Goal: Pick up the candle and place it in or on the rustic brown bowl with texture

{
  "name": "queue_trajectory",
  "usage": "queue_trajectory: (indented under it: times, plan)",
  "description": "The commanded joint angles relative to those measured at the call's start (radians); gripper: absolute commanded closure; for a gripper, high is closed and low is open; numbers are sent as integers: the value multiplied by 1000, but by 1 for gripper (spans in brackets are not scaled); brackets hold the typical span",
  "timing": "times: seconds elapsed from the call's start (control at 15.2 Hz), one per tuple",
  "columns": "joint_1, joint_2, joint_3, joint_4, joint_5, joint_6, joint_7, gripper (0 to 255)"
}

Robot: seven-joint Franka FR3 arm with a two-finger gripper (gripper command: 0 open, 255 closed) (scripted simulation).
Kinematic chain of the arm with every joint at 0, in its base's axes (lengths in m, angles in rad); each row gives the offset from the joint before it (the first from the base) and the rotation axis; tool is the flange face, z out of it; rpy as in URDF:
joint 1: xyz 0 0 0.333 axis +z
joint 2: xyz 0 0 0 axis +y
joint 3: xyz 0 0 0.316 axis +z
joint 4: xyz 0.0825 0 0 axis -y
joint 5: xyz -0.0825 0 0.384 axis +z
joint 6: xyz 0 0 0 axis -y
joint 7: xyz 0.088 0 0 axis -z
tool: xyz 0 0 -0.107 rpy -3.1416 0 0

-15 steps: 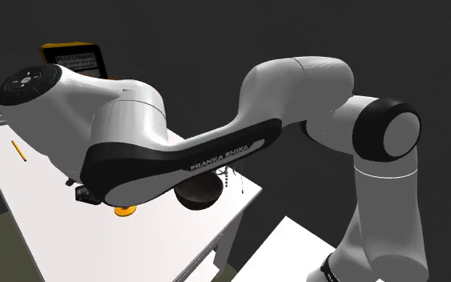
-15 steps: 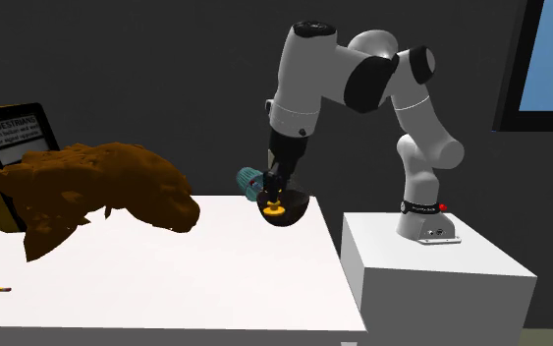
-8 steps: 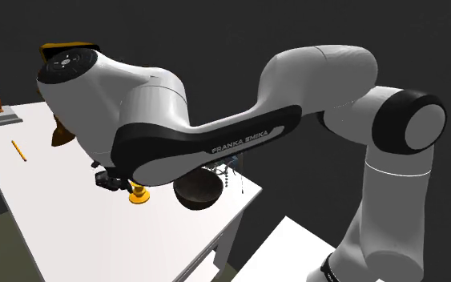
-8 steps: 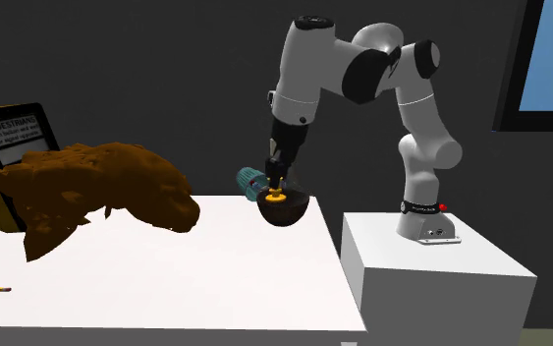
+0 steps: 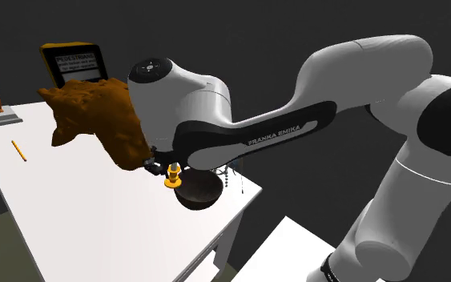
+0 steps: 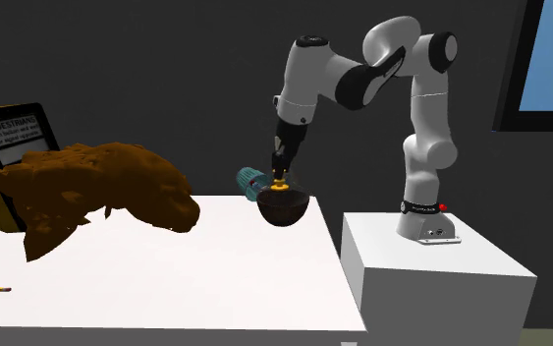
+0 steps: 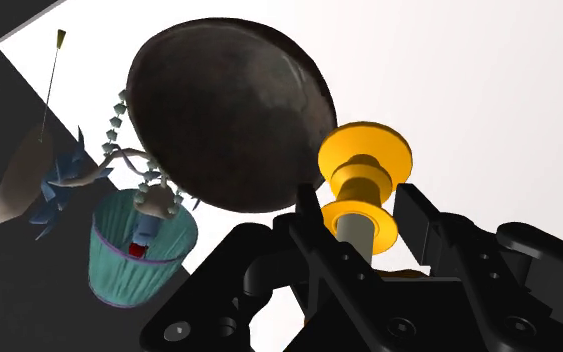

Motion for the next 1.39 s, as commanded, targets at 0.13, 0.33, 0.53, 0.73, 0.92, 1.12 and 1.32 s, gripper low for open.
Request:
queue_trajectory:
  times: [0.13,0.33,0.53,0.73,0.92,1.12,1.32]
  plan:
    - [-68,-121,-42,-145,60,100,-100,255]
    - [-102,-195,-86,-233,95,163,-180,255]
    - [-121,-231,-118,-292,106,211,-224,255]
    - [-123,-213,-115,-315,86,244,-199,255]
    - [-125,-192,-112,-335,64,276,-173,255]
    - [-127,-174,-110,-350,43,301,-150,255]
    - [-127,-174,-110,-350,43,301,-150,255]
